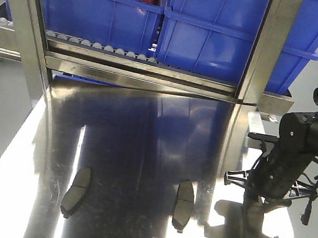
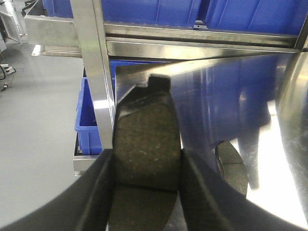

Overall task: Move and align brake pads A on conveyor
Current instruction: 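Lift the brake pad with the right gripper off the table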

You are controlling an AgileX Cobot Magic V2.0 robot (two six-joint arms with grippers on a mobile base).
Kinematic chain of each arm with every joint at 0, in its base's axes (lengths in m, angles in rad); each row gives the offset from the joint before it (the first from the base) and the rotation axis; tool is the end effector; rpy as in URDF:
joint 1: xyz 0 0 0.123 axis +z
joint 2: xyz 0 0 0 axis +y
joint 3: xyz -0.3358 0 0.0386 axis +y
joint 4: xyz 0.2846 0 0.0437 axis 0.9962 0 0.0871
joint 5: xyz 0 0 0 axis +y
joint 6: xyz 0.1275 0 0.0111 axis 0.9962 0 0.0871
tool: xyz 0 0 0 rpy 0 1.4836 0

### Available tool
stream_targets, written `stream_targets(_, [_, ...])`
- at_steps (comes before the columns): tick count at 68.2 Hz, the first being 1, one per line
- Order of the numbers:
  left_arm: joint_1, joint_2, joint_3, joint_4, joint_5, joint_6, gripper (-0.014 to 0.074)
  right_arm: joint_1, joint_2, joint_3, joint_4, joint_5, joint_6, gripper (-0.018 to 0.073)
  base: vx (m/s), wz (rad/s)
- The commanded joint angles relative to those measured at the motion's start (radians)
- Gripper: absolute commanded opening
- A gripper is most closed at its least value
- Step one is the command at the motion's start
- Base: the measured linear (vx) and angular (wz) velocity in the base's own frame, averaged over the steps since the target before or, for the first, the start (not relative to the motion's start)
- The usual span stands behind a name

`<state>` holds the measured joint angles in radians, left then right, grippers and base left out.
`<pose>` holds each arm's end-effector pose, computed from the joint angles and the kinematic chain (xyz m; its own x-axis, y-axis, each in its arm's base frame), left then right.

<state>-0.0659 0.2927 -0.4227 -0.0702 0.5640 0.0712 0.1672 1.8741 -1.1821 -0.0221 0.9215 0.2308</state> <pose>0.0860 -0.0105 0.2937 -0.3369 0.0341 -0.9409 0.1050 0.9945 -0.0016 0.3848 0.0627 0.1562 -0.9976 0.0504 -0.0473 0.0508 0.9987 -0.0075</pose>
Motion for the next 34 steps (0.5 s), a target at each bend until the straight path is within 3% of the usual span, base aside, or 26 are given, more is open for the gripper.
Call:
stream_targets(1, [-0.004,0.008,-0.028,-0.011,-0.097,-0.011,-0.0006,-0.005,-0.030,-0.021,-0.026,-0.022,-0.017,-0.0008,0.00,0.00])
stream_targets(34, [-0.004,0.008,-0.028,-0.011,-0.097,-0.011,-0.0006,-0.005,-0.006,-0.021,-0.045,-0.061,-0.039,-0.0004,0.00,0.00])
